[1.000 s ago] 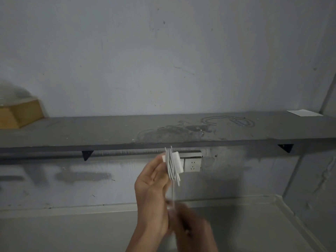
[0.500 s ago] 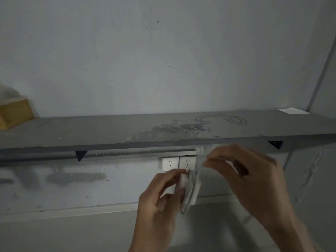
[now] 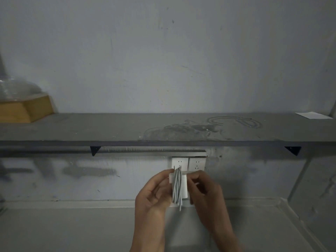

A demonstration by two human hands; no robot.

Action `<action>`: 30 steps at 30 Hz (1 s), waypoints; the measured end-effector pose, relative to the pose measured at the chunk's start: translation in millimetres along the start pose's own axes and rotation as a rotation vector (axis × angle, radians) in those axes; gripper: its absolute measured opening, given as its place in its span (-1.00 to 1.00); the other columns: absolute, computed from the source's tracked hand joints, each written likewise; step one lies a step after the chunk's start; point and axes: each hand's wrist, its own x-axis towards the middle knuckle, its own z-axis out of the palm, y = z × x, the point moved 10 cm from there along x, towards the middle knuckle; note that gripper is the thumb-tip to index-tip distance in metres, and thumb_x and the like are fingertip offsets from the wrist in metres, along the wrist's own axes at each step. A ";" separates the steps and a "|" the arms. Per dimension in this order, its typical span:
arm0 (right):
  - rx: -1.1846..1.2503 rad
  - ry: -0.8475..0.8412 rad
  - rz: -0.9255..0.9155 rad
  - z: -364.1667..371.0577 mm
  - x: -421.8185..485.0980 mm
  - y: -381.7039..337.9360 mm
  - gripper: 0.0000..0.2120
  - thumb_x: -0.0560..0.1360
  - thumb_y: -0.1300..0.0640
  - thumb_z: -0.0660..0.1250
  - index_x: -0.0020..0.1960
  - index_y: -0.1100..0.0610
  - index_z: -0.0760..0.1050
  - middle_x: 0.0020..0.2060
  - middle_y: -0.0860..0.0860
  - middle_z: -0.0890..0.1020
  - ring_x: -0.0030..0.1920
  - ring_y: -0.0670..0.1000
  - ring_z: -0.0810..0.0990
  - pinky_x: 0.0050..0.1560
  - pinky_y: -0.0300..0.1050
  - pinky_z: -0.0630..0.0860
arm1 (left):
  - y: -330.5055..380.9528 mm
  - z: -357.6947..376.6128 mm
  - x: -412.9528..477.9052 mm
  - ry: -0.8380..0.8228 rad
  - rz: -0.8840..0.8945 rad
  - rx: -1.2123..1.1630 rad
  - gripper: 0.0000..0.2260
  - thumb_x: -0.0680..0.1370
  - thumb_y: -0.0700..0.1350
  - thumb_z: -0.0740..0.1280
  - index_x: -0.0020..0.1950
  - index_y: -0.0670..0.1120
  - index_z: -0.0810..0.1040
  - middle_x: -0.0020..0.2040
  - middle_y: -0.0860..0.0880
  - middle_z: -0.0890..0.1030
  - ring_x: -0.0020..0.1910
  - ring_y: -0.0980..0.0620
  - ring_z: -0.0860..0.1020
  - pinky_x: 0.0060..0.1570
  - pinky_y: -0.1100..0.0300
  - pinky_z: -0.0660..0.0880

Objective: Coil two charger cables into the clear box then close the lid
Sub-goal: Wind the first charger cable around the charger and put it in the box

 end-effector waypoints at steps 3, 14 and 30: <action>-0.156 0.054 0.000 0.1 -6.9 6.9 -0.79 0.50 0.18 0.36 -0.22 -0.10 0.60 -0.37 -0.18 0.64 -0.46 -0.09 0.52 -0.43 -0.24 0.47 | -13.0 -5.1 0.7 0.031 -0.057 0.014 -0.72 0.45 -0.46 0.31 -0.02 -0.14 0.68 -0.17 -0.09 0.75 -0.16 0.06 0.70 -0.18 0.33 0.59; -0.326 -0.016 -0.001 13.2 -27.3 8.7 -0.79 0.52 0.15 0.33 -0.09 -0.18 0.56 -0.38 -0.21 0.65 -0.54 -0.13 0.52 -0.43 -0.27 0.45 | -36.0 -3.9 9.8 0.136 -0.162 -0.128 -0.69 0.53 -0.41 0.21 0.13 -0.15 0.62 -0.10 -0.15 0.67 -0.22 -0.12 0.59 -0.29 0.10 0.49; -0.642 0.033 -0.422 -25.7 -51.9 -45.3 -0.85 0.48 -0.06 0.27 -0.10 -0.10 0.61 -0.19 -0.23 0.63 -0.19 -0.27 0.59 -0.14 -0.47 0.45 | -54.9 -9.8 10.2 0.016 -0.044 0.036 -0.40 0.10 0.25 0.57 -0.05 -0.12 0.66 -0.14 -0.04 0.72 -0.06 -0.01 0.66 0.00 0.05 0.59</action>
